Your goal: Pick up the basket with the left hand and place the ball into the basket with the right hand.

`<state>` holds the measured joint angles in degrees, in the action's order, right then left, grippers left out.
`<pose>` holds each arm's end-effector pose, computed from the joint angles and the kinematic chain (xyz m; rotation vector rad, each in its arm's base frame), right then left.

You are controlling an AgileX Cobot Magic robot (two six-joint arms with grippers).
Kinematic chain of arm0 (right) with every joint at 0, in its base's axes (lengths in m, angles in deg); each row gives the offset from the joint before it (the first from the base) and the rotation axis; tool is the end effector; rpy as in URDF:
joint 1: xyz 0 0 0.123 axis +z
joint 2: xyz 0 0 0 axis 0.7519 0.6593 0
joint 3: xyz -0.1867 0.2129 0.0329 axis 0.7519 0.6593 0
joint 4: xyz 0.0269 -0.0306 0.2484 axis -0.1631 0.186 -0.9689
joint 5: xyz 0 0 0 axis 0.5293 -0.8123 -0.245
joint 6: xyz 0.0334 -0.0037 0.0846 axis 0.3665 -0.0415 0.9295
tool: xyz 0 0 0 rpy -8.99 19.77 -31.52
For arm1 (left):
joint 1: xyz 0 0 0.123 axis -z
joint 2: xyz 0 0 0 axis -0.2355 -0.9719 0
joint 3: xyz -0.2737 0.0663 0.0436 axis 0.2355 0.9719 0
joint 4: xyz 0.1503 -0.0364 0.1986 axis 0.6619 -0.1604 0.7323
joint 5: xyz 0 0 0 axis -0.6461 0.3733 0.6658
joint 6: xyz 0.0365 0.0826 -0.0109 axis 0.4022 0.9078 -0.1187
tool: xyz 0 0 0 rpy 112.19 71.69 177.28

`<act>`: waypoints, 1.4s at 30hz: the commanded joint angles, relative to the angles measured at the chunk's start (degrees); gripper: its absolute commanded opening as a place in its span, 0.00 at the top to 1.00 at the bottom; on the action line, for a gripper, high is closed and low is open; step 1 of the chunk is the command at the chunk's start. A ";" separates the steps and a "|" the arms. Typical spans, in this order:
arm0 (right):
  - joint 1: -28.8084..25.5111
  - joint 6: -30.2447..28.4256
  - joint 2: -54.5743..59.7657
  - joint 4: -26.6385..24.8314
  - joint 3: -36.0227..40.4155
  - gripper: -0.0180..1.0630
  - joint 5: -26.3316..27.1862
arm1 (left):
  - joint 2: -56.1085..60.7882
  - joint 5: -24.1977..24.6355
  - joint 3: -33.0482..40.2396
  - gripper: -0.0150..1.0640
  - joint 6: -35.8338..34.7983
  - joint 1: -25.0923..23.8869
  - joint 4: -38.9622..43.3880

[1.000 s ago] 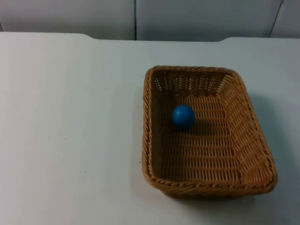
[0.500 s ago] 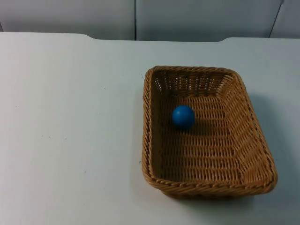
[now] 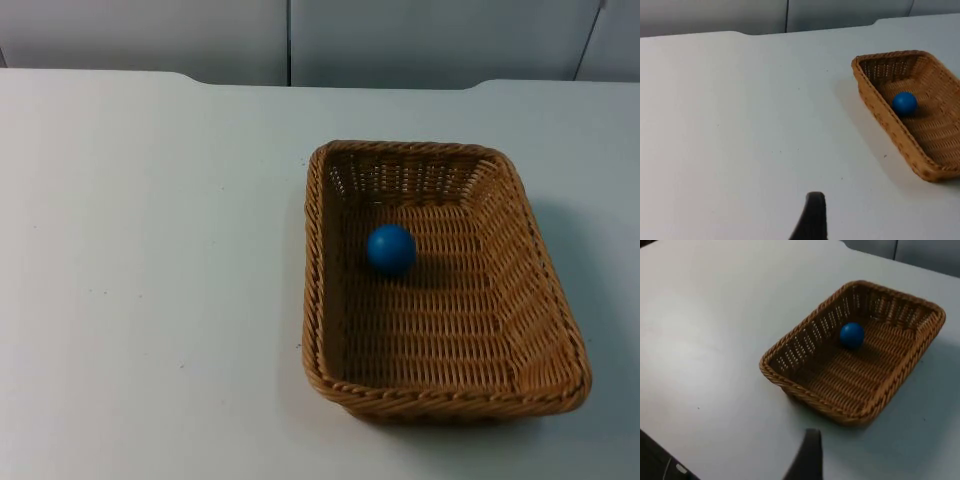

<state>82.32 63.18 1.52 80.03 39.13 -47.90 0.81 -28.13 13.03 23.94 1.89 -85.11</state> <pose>-0.0089 -0.0023 0.2834 -0.6339 1.9710 0.3852 -0.0095 -0.0077 0.2858 0.2589 2.0016 -0.3359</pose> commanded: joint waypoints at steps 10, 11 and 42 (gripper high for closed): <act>0.22 1.56 -0.36 3.23 0.82 0.28 0.12 | 0.22 1.66 0.71 0.31 -0.76 0.07 3.55; 0.22 1.56 -0.36 3.23 0.82 0.28 0.12 | 0.22 1.66 0.71 0.31 -0.76 0.07 3.55; 0.22 1.56 -0.36 3.23 1.24 0.01 0.64 | 0.22 1.66 0.70 0.01 -0.76 0.07 3.55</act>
<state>82.32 64.66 1.37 82.94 39.89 -48.03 0.81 -26.34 13.58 23.52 1.89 -81.60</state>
